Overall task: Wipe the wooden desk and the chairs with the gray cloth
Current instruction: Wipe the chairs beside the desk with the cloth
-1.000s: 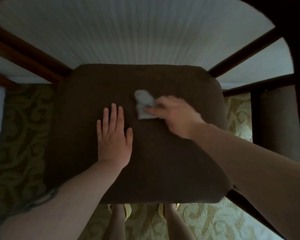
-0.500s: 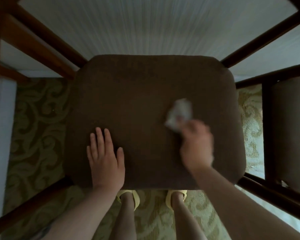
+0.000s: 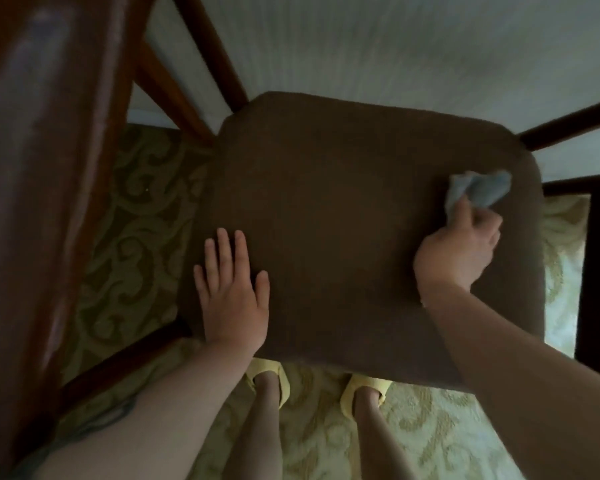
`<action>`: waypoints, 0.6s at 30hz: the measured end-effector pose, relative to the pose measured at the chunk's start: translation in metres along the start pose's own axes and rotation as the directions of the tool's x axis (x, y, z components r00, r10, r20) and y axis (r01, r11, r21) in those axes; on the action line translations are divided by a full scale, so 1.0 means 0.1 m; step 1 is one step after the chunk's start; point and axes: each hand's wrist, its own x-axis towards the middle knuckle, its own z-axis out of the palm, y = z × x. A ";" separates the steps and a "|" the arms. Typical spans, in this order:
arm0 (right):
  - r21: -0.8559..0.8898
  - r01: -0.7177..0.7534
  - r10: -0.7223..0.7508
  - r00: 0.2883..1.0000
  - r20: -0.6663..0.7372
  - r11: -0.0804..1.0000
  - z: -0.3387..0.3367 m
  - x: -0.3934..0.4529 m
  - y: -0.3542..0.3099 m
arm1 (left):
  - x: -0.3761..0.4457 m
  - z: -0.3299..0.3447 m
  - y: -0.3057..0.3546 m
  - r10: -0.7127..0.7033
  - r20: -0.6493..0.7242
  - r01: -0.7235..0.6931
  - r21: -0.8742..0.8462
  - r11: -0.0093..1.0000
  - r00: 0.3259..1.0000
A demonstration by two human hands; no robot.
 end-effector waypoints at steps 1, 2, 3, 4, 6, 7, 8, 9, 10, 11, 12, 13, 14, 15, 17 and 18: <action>-0.013 -0.122 0.122 0.992 -0.022 0.992 0.07 -0.08 -0.18 | 0.02 0.01 -0.04 -0.001 -0.010 0.001 0.006 1.000 1.000; 0.006 -0.074 0.074 0.997 -0.011 0.997 0.14 -0.20 -0.38 | 0.04 0.02 -0.08 0.005 -0.017 -0.005 0.009 1.000 1.000; 0.054 0.090 -0.092 0.995 0.036 0.994 0.20 -0.37 -0.58 | 0.06 0.03 -0.12 0.005 -0.020 -0.005 0.004 1.000 1.000; 0.105 0.358 -0.370 0.919 0.135 0.928 0.28 -0.56 -0.73 | 0.08 0.04 -0.15 -0.019 -0.019 0.019 -0.014 1.000 1.000; 0.273 0.884 -0.891 0.270 0.365 0.379 0.37 -0.84 -0.90 | 0.06 0.03 -0.22 -0.160 -0.024 0.158 -0.087 0.984 0.987; 0.329 0.942 -0.915 -0.071 0.396 0.069 0.36 -0.74 -0.97 | 0.04 0.03 -0.24 -0.259 -0.028 0.252 -0.146 0.957 0.965; 0.333 0.939 -0.892 -0.220 0.394 -0.084 0.37 -0.54 -1.05 | 0.02 0.02 -0.27 -0.341 -0.024 0.329 -0.212 0.920 0.940; 0.290 0.956 -0.899 -0.162 0.408 -0.040 0.37 -0.36 -1.15 | 0.00 0.02 -0.28 -0.390 -0.009 0.373 -0.273 0.887 0.921; 0.194 0.971 -0.902 0.044 0.430 0.140 0.39 -0.19 -1.27 | 0.00 0.02 -0.29 -0.409 0.006 0.389 -0.318 0.864 0.913; 0.091 0.905 -0.836 0.342 0.429 0.416 0.40 -0.06 -1.40 | -0.01 0.02 -0.28 -0.418 0.010 0.394 -0.357 0.847 0.908; 0.039 0.728 -0.676 0.613 0.408 0.684 0.42 -0.03 -1.55 | 0.00 0.02 -0.27 -0.431 0.006 0.397 -0.399 0.827 0.903; 0.030 0.582 -0.547 0.744 0.383 0.812 0.42 -0.13 -1.71 | 0.01 0.02 -0.26 -0.447 -0.004 0.399 -0.445 0.802 0.895; 0.044 0.553 -0.525 0.758 0.386 0.832 0.42 -0.31 -1.85 | 0.03 -0.01 -0.23 -0.470 -0.009 0.403 -0.501 0.766 0.882; 0.069 0.646 -0.610 0.674 0.416 0.760 0.45 -0.54 -1.94 | 0.06 -0.02 -0.21 -0.499 -0.009 0.408 -0.564 0.718 0.866; 0.232 0.909 -0.846 0.197 0.495 0.347 0.49 -0.99 -1.96 | 0.11 -0.03 -0.20 -0.577 -0.007 0.410 -0.696 0.589 0.817; 0.326 0.936 -0.852 -0.064 0.519 0.129 0.46 -1.10 -1.93 | 0.15 -0.03 -0.20 -0.630 -0.010 0.404 -0.759 0.511 0.777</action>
